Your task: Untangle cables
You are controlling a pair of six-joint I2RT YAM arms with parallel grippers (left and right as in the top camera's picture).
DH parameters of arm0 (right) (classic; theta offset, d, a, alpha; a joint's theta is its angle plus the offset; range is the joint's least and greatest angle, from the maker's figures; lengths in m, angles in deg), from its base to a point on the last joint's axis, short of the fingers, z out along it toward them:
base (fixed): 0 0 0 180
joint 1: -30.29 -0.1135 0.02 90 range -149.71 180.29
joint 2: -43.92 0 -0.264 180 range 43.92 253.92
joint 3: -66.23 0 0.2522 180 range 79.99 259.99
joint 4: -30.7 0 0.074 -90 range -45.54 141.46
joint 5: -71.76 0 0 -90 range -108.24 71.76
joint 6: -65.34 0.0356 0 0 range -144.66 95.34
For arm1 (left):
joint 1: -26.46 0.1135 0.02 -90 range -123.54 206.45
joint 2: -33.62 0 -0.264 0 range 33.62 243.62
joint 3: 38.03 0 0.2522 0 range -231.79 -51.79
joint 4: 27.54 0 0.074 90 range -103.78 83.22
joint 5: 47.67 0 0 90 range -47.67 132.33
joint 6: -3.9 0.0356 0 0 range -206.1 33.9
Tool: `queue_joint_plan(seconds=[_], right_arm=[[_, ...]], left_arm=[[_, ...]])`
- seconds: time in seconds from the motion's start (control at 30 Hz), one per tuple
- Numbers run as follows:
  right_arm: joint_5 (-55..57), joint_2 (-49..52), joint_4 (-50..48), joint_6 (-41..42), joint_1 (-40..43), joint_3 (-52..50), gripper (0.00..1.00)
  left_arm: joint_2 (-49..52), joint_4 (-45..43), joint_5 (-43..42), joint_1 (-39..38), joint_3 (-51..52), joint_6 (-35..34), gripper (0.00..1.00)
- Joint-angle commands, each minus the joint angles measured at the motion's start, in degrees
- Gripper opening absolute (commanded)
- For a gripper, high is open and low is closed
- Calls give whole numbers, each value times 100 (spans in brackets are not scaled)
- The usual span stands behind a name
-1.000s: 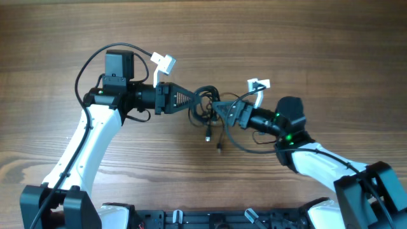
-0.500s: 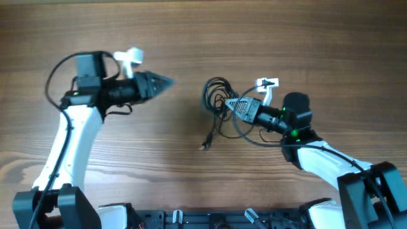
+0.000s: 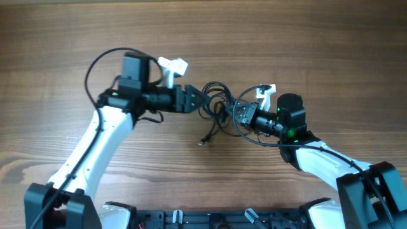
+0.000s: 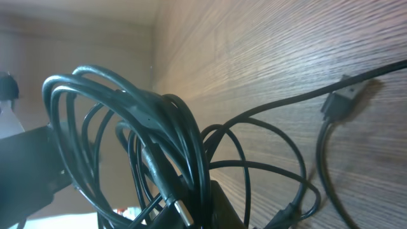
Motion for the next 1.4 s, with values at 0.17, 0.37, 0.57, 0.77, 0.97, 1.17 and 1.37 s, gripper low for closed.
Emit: queue_joint_plan(seconds=[0.17, 0.37, 0.57, 0.77, 0.97, 1.17, 1.37], right_arm=[[-741, 33, 225, -649, -72, -4, 8], [-844, 33, 219, -758, -280, -4, 8], [-1038, 33, 214, -885, -350, -4, 8], [-881, 33, 201, -881, -348, -4, 8], [-863, 33, 201, -876, -348, -4, 8], [-863, 33, 199, -883, -348, -4, 9], [-931, 33, 197, -883, -348, -4, 10]], left_arm=[[-83, -376, 3449, -1014, -15, 251, 55], [-83, -446, 4586, -1128, -15, 306, 52], [-50, -426, 4575, -1130, -13, 304, 52], [-17, -96, 4391, -1130, -24, 1145, 58], [-472, -50, 3515, -756, -422, 1786, 82], [-286, 699, 3119, -800, -415, 2951, 74], [136, 800, 3119, -800, -407, 3001, 59]])
